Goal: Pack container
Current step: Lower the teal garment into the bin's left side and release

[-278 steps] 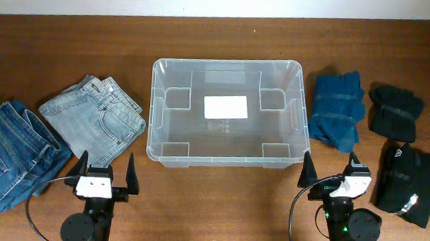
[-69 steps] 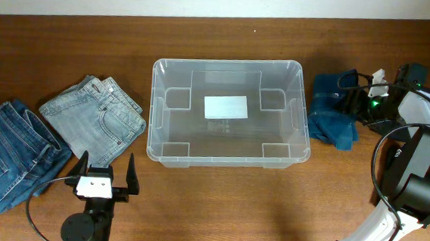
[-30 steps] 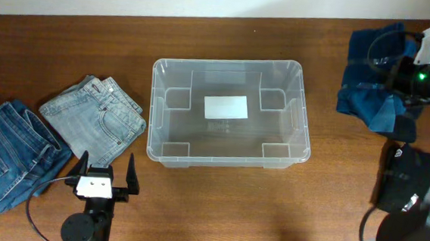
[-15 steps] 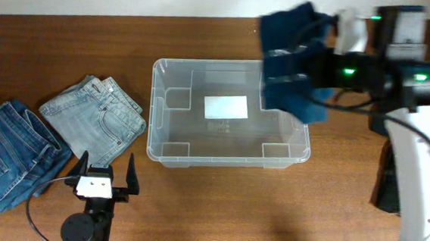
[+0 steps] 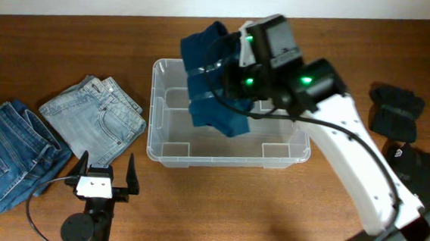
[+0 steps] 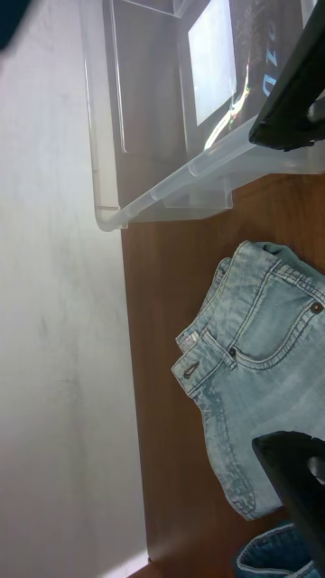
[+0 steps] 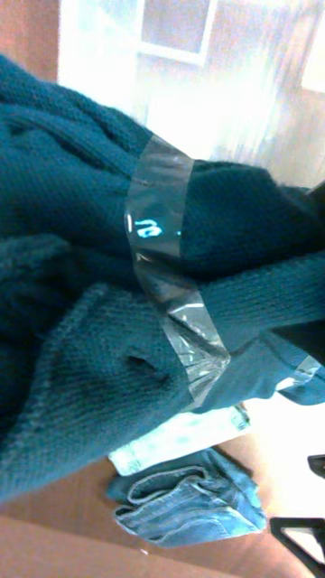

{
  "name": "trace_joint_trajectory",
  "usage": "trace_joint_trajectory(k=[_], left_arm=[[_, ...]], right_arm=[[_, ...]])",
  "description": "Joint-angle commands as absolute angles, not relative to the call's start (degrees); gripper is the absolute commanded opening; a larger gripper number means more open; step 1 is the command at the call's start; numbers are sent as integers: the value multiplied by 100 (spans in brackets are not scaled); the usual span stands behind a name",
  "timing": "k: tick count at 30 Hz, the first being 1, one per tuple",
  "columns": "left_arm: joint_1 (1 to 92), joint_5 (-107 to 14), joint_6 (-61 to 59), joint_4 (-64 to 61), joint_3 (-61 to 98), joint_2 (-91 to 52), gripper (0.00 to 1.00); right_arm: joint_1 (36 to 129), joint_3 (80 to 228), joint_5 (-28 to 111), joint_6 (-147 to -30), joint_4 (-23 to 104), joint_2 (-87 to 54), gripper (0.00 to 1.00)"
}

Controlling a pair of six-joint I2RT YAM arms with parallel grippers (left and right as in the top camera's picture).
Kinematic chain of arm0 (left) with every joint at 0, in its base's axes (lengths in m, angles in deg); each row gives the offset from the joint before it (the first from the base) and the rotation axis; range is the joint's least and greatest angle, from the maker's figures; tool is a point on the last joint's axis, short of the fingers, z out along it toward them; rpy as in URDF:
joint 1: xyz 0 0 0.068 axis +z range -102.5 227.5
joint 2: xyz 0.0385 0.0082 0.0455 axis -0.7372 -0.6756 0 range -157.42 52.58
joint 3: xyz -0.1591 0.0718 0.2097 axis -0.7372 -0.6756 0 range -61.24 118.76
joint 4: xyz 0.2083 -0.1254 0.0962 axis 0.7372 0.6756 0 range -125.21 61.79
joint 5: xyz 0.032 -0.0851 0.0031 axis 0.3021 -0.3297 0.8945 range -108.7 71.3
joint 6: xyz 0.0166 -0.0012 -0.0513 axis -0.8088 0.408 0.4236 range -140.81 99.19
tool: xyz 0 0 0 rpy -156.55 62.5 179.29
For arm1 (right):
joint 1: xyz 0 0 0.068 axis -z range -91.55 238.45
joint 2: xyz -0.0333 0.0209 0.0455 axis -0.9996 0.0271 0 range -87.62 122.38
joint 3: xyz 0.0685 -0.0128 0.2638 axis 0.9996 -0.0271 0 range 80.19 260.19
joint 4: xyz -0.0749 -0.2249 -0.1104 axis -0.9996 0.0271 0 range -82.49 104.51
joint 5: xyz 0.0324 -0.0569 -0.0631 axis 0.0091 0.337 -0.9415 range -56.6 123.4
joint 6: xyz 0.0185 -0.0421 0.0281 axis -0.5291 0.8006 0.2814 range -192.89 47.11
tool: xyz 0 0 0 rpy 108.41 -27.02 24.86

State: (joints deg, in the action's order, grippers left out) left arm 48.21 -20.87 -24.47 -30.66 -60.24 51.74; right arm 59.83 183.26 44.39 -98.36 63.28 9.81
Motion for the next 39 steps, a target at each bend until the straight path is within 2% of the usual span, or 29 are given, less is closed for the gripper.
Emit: trace_joint_trajectory(k=[1, 15, 39], left_arm=[[4838, -2089, -2499, -3070, -6070, 5218, 99], [4838, -2089, -2499, -3070, -6070, 5218, 99], [4838, -2089, -2499, -3070, -6070, 5218, 99]], right_arm=[[5723, 18435, 4240, -10523, 6138, 1335, 4], [5401, 18424, 4235, -11117, 6035, 2229, 4], [5286, 18072, 4235, -11388, 5749, 2613, 4]])
